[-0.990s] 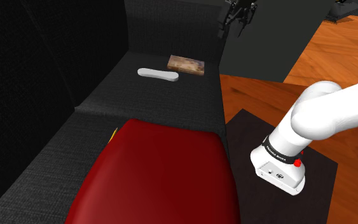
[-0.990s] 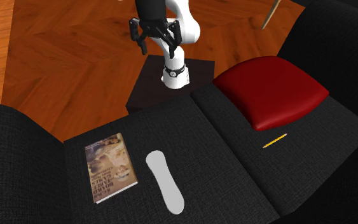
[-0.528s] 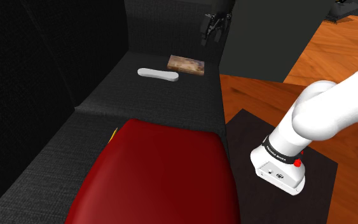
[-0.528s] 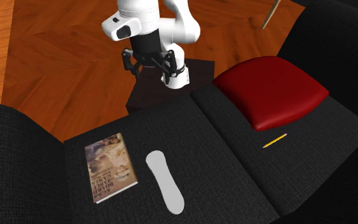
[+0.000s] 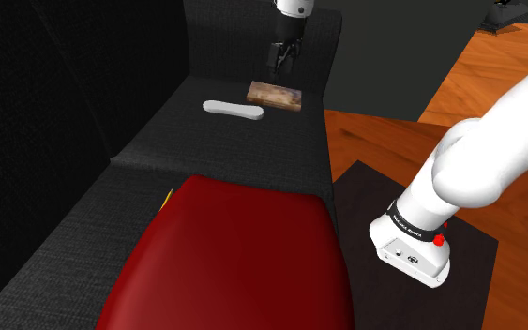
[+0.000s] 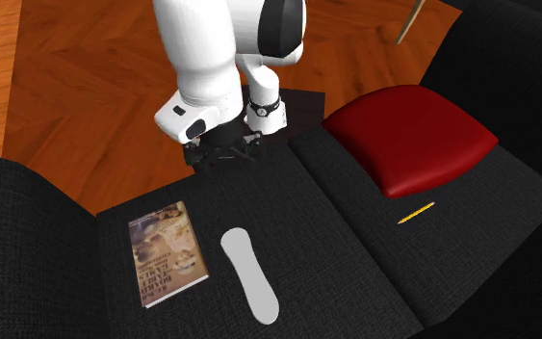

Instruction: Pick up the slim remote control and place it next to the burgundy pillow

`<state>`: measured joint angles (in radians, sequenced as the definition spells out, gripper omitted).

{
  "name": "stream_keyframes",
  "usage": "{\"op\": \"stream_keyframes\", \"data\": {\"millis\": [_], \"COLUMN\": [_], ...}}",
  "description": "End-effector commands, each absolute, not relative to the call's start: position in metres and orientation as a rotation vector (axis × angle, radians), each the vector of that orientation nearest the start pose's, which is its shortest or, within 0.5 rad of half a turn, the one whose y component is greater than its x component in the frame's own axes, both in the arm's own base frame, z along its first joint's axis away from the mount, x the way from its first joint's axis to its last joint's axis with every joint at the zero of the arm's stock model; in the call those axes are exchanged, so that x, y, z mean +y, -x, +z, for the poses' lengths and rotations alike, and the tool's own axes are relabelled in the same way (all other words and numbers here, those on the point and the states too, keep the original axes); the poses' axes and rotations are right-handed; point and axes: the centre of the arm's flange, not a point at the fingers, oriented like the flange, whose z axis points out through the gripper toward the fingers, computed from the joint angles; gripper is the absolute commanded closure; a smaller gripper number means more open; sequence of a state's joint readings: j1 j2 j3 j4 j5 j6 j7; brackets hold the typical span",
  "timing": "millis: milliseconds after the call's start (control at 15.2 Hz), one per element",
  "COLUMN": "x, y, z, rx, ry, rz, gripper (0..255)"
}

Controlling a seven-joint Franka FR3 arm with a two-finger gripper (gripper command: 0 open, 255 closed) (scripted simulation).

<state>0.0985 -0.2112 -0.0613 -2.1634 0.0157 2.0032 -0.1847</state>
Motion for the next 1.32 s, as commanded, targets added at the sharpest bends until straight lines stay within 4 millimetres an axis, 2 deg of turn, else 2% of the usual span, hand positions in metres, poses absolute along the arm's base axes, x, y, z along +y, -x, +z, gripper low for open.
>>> {"op": "stream_keyframes", "data": {"millis": [0, 396, 858, 924, 1254], "x": [0.024, 0.048, 0.086, 0.087, 0.086], "y": [-0.517, -0.579, -0.645, -0.646, -0.646], "z": [0.475, 0.427, 0.371, 0.370, 0.344], "rx": [-0.423, -0.668, -0.952, -0.953, -0.953], "ry": [3.096, 3.073, 3.022, 3.022, 3.022], "rz": [-0.074, -0.047, -0.016, -0.016, -0.016], "gripper": [0, 0, 0, 0, 0]}}
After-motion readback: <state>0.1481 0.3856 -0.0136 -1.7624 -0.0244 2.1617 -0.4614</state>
